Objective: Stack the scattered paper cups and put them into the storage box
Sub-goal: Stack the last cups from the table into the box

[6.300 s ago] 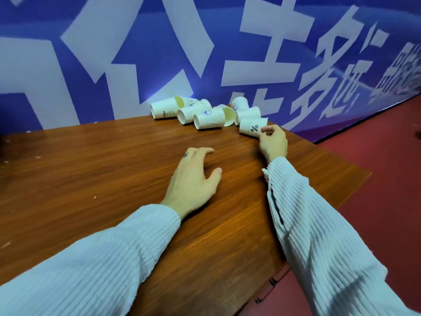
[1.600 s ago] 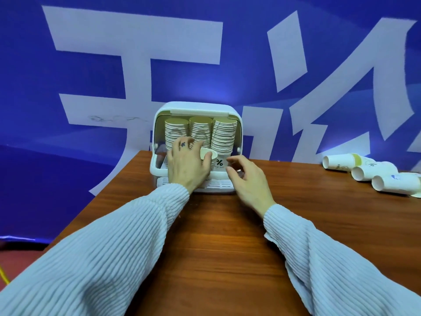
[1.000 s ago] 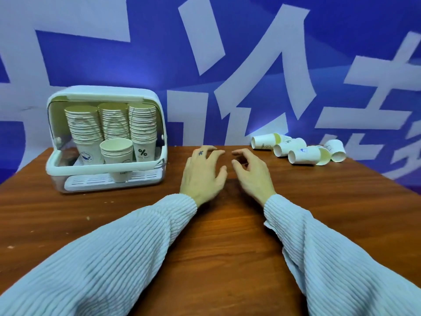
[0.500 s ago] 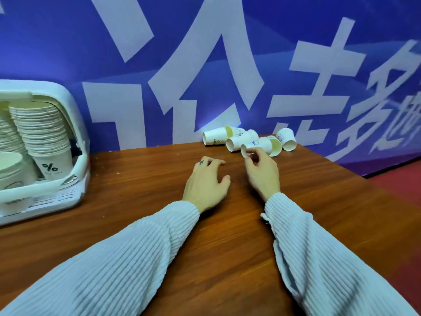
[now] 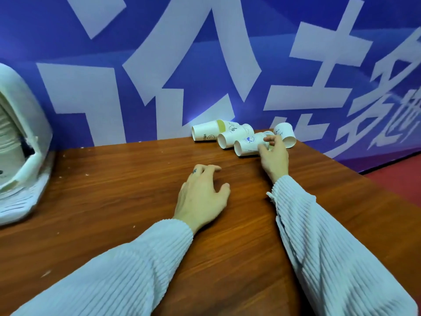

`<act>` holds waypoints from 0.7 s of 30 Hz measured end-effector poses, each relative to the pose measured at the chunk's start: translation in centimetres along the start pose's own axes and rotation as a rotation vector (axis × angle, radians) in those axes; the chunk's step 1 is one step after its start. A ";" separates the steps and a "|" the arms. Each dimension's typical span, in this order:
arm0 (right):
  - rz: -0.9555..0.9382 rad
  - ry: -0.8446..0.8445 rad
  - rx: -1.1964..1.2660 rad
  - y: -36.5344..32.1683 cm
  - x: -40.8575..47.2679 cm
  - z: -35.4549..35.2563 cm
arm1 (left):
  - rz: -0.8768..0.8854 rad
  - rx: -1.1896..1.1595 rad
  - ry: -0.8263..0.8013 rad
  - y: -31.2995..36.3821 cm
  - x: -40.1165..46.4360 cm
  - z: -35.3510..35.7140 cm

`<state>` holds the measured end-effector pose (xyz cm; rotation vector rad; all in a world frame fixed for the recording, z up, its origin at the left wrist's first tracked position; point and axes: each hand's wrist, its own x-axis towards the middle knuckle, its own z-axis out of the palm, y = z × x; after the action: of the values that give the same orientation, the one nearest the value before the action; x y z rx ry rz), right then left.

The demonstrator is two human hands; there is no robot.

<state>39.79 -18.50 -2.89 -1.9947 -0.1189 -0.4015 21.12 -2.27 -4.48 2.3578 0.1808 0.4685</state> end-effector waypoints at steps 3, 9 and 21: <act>0.001 0.027 0.028 0.0 -0.1 -0.1 | -0.003 -0.009 0.008 -0.1 -0.1 0.0; 0.017 -0.012 0.229 -0.6 -1.4 -0.4 | 0.049 -0.036 0.082 0.1 -0.3 -0.4; -0.031 -0.386 0.473 -6.6 -11.8 -2.5 | 0.180 0.440 0.340 -0.1 -2.0 -2.4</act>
<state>26.46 -16.67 -0.15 -1.5788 -0.4461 0.0044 18.38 -1.20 -3.42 2.7172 0.2497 1.0057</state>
